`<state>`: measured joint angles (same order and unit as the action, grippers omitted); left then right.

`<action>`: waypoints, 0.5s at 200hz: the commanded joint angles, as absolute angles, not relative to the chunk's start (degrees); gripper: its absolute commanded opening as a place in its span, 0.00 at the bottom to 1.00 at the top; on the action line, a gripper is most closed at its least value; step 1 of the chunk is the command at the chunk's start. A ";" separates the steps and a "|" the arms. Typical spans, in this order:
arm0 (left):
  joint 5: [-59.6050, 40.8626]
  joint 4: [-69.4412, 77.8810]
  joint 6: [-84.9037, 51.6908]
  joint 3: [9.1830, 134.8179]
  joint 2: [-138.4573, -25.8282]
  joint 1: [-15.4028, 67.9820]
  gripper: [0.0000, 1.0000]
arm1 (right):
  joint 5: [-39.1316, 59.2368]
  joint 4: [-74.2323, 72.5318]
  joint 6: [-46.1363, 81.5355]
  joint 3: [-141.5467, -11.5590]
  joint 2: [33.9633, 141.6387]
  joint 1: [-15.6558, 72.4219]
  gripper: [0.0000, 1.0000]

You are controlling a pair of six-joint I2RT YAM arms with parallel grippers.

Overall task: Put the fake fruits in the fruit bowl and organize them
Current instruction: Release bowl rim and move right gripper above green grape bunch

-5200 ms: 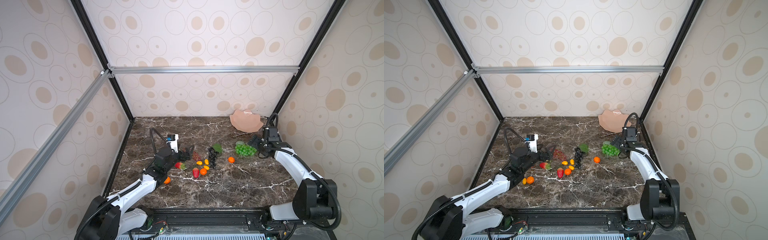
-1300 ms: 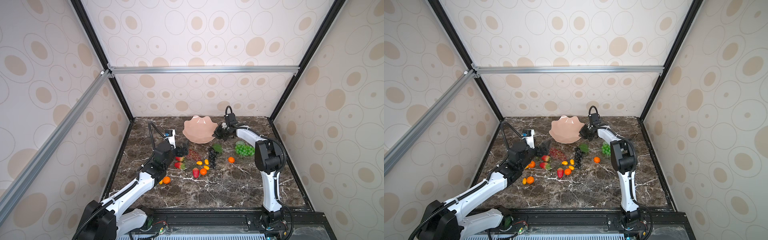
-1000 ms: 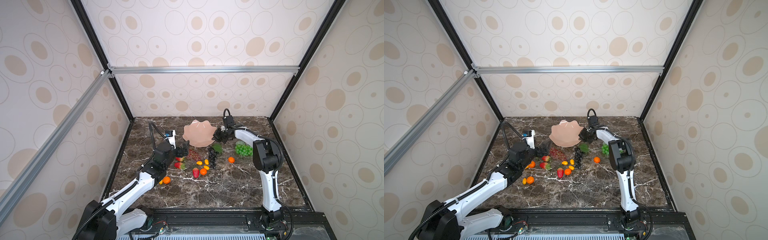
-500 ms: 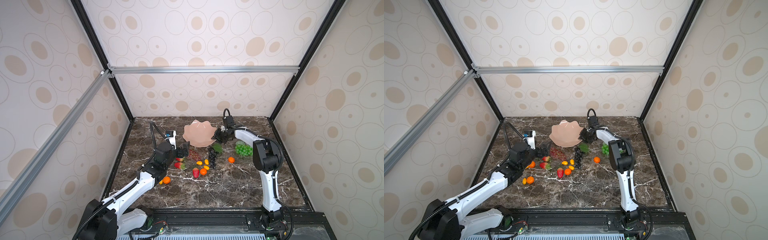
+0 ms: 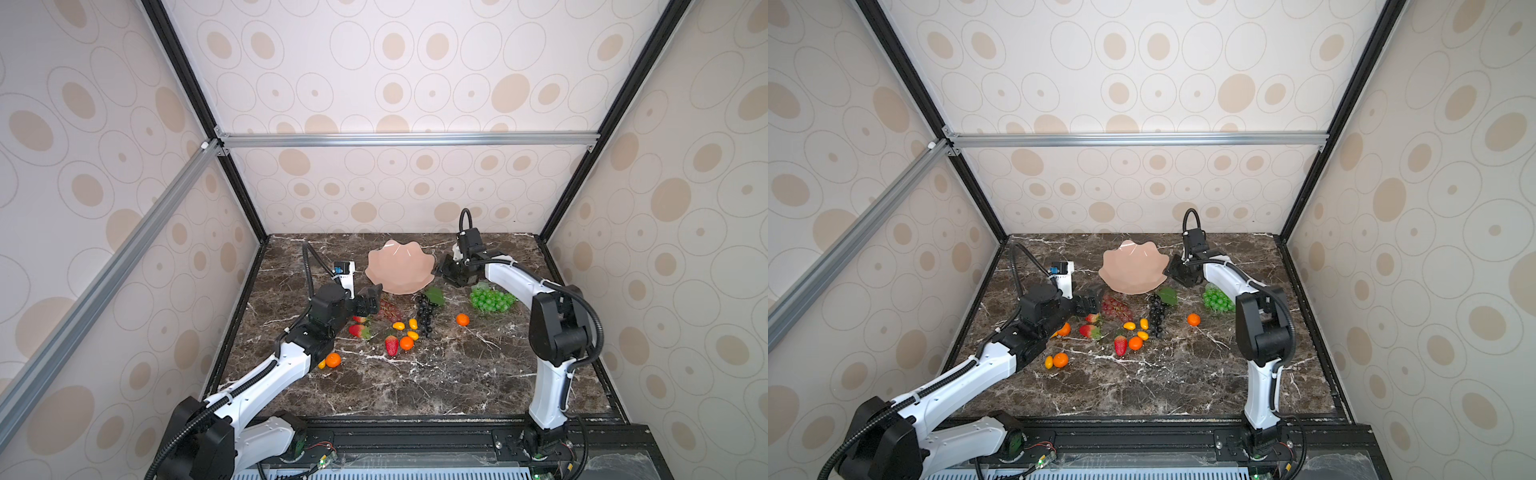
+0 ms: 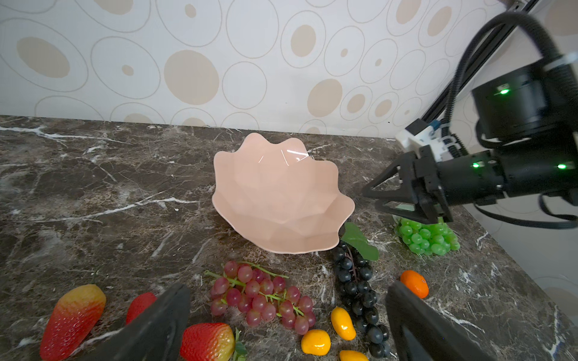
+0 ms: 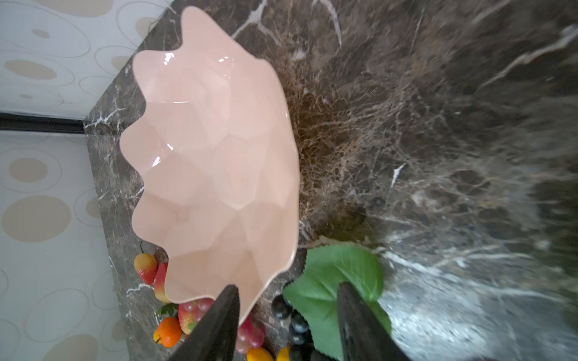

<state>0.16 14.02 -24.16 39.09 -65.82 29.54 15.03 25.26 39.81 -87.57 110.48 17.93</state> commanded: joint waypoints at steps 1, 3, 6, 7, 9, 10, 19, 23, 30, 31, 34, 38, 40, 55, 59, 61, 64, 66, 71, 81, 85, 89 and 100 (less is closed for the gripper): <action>-1.03 14.05 -23.21 42.17 -67.66 31.84 0.98 | 9.95 25.68 32.78 -82.68 105.39 18.07 0.53; -1.09 14.13 -23.14 42.31 -67.83 32.09 0.98 | 9.54 25.73 32.37 -82.21 105.03 18.05 0.53; -1.14 14.26 -23.07 42.36 -68.06 32.50 0.98 | 8.86 26.11 31.75 -81.71 104.47 17.97 0.53; -1.14 14.34 -22.96 42.36 -68.22 32.60 0.98 | 8.74 26.20 31.52 -81.59 104.27 17.90 0.53; -1.21 14.46 -22.95 42.43 -68.45 32.87 0.98 | 8.29 26.48 31.15 -81.31 103.94 17.92 0.53; -1.22 14.53 -22.90 42.48 -68.55 33.00 0.98 | 8.06 26.60 31.00 -81.08 103.78 17.88 0.53; -1.52 15.13 -22.78 42.71 -69.43 33.94 0.98 | 6.09 27.89 29.04 -80.01 102.42 17.90 0.53; -1.66 15.49 -22.85 42.71 -69.86 34.42 0.98 | 5.09 28.70 28.11 -79.71 101.91 17.85 0.53; -1.91 15.79 -22.94 42.73 -70.61 35.18 0.98 | 3.16 30.13 26.75 -79.28 101.09 17.76 0.53; -1.92 15.81 -22.98 42.72 -70.73 35.30 0.98 | 2.94 30.27 26.56 -79.24 100.99 17.76 0.53; -2.00 17.04 -23.11 42.73 -70.99 35.55 0.98 | 2.15 30.89 25.89 -79.13 100.72 17.71 0.53; -2.17 17.80 -23.19 42.72 -71.43 35.89 0.98 | 1.07 31.70 24.99 -79.06 100.29 17.67 0.53; -2.30 18.05 -23.27 42.74 -71.69 36.07 0.98 | 0.49 32.10 24.53 -79.09 100.13 17.69 0.53; -2.74 19.65 -23.70 42.94 -73.29 37.49 0.98 | -3.08 34.84 21.54 -79.08 99.02 17.71 0.53; -2.78 20.05 -23.84 42.97 -73.68 37.81 0.98 | -3.94 35.61 20.87 -79.15 98.82 17.71 0.53; -2.80 20.22 -23.82 43.02 -73.90 38.00 0.98 | -4.30 35.97 20.47 -79.27 98.69 17.68 0.53; -2.80 20.50 -23.95 43.06 -74.13 38.27 0.98 | -4.88 36.46 19.97 -79.35 98.58 17.72 0.53; -2.81 20.75 -24.01 43.06 -74.34 38.48 0.98 | -5.26 36.80 19.71 -79.38 98.47 17.68 0.53; -2.86 21.19 -24.27 43.07 -74.78 38.78 0.98 | -6.09 37.51 19.03 -79.52 98.36 17.67 0.53; -2.89 22.14 -24.51 43.28 -75.64 39.41 0.98 | -7.90 39.06 18.01 -79.80 98.07 17.64 0.52; -2.90 22.50 -24.73 43.37 -75.96 39.65 0.98 | -8.53 39.53 17.76 -79.88 98.09 17.71 0.52; -2.90 22.71 -24.78 43.44 -76.34 39.85 0.98 | -9.09 39.97 17.47 -80.01 98.09 17.67 0.52; -2.98 23.34 -25.10 43.59 -77.16 40.31 0.98 | -10.29 41.35 16.85 -80.32 98.25 17.68 0.51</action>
